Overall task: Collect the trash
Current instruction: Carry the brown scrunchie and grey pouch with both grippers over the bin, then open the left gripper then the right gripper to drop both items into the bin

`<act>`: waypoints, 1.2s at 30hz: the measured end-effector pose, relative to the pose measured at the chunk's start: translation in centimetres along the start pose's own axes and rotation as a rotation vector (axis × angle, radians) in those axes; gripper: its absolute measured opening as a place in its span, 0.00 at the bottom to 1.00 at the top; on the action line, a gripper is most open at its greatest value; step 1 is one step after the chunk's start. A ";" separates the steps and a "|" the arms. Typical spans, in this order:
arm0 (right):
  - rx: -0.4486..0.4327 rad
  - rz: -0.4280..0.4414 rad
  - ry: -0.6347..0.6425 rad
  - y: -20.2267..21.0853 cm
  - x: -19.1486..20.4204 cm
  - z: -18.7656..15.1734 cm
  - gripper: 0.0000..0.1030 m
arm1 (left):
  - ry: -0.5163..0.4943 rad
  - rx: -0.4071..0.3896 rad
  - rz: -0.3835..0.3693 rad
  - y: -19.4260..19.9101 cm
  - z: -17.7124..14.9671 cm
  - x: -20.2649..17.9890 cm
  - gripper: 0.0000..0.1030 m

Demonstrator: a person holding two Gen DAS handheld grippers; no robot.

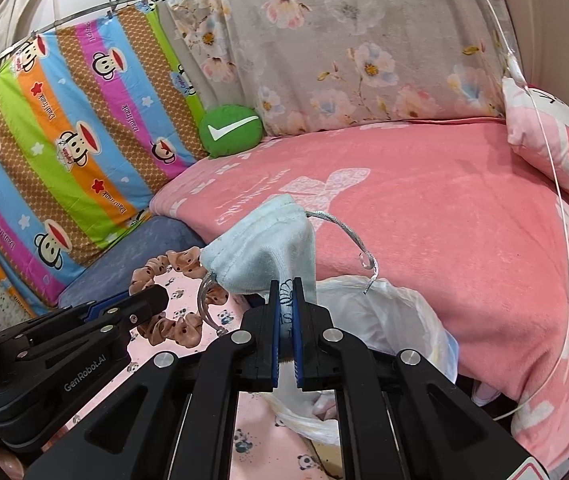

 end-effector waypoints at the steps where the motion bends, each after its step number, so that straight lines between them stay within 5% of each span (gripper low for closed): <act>1: 0.000 -0.002 -0.003 0.0 -0.2 0.0 0.07 | -0.003 0.002 -0.004 -0.1 -0.1 -0.3 0.13; 20: 0.018 -0.025 -0.049 -0.2 -4.1 -0.9 0.07 | -0.017 0.051 -0.039 -2.0 -0.8 -2.9 0.16; 24: 0.030 -0.026 -0.052 -0.7 -4.3 -1.1 0.07 | 0.003 0.037 -0.039 -2.1 -0.9 -2.7 0.29; 28: 0.042 -0.027 -0.054 -1.2 -4.3 -1.3 0.11 | 0.005 0.016 -0.021 -2.1 -1.1 -2.4 0.52; 36: 0.060 -0.029 -0.033 -2.2 -3.7 -1.5 0.22 | 0.031 -0.011 0.024 -1.7 -1.2 -0.9 0.75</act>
Point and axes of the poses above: each gripper's, at about its wrist camera, not at the fingertips, and y roughly against the way its jaws point, x to its left, z to its top, the point moved 4 cm from there along -y, roughly the way its jaws point, and after that the axes turned 5 degrees about y, right-handed, at the moved point
